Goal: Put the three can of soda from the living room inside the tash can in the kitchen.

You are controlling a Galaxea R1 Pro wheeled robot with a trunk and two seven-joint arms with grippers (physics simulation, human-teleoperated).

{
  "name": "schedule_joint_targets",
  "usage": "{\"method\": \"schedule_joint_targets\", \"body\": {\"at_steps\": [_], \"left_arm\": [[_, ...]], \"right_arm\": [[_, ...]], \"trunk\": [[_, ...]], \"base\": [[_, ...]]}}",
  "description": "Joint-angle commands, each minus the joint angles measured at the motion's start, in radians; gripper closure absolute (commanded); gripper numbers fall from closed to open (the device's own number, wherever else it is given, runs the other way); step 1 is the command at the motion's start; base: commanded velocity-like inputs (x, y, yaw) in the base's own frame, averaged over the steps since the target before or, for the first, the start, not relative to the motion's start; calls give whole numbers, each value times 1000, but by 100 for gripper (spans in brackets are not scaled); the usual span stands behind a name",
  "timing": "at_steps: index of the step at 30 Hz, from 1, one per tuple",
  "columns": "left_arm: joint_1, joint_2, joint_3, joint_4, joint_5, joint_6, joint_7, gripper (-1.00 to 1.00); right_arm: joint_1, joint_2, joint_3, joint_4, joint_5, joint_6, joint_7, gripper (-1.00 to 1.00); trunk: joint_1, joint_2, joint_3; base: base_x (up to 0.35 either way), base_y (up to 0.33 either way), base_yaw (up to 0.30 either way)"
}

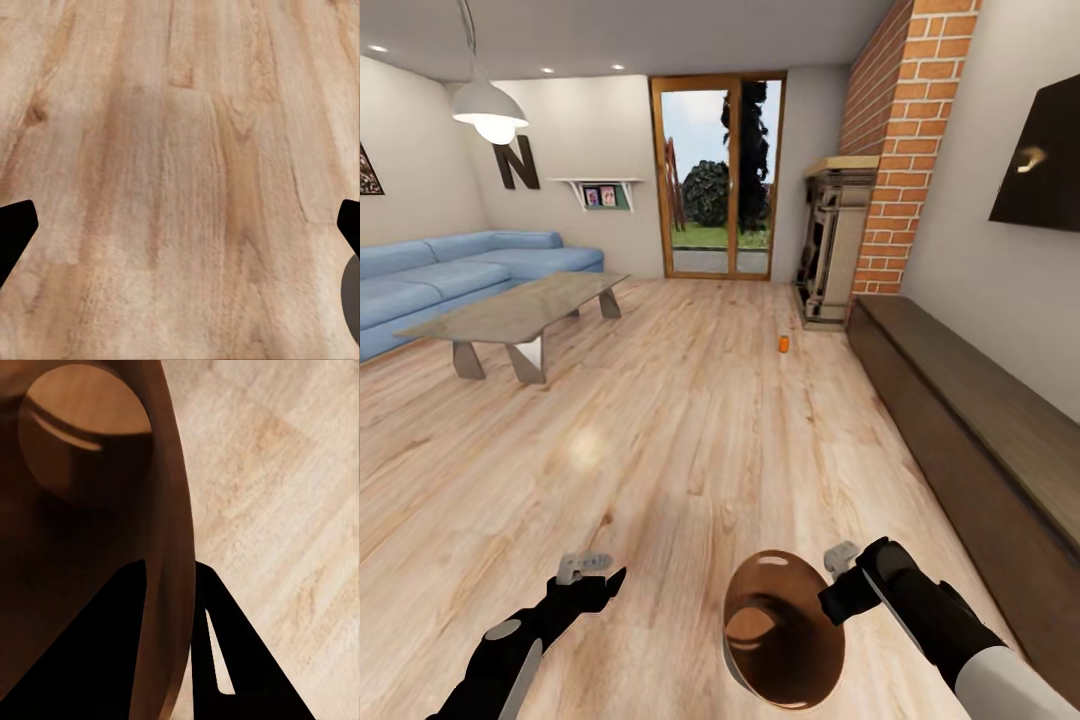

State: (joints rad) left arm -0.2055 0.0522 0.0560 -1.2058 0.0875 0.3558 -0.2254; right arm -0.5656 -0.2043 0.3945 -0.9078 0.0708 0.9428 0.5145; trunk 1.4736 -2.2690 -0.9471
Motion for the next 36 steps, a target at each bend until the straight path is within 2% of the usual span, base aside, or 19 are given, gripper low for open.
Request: {"method": "schedule_joint_targets", "body": {"at_steps": [1, 36], "left_arm": [[0, 0, 0, 0, 0, 0, 0, -100], [0, 0, 0, -3, 0, 0, 0, -100]], "right_arm": [[0, 0, 0, 0, -23, 5, 3, 100], [0, 0, -4, -2, -28, 5, 4, 100]], "trunk": [[0, 0, 0], [0, 0, 0]], "base": [[216, 238, 0], [159, 249, 0]]}}
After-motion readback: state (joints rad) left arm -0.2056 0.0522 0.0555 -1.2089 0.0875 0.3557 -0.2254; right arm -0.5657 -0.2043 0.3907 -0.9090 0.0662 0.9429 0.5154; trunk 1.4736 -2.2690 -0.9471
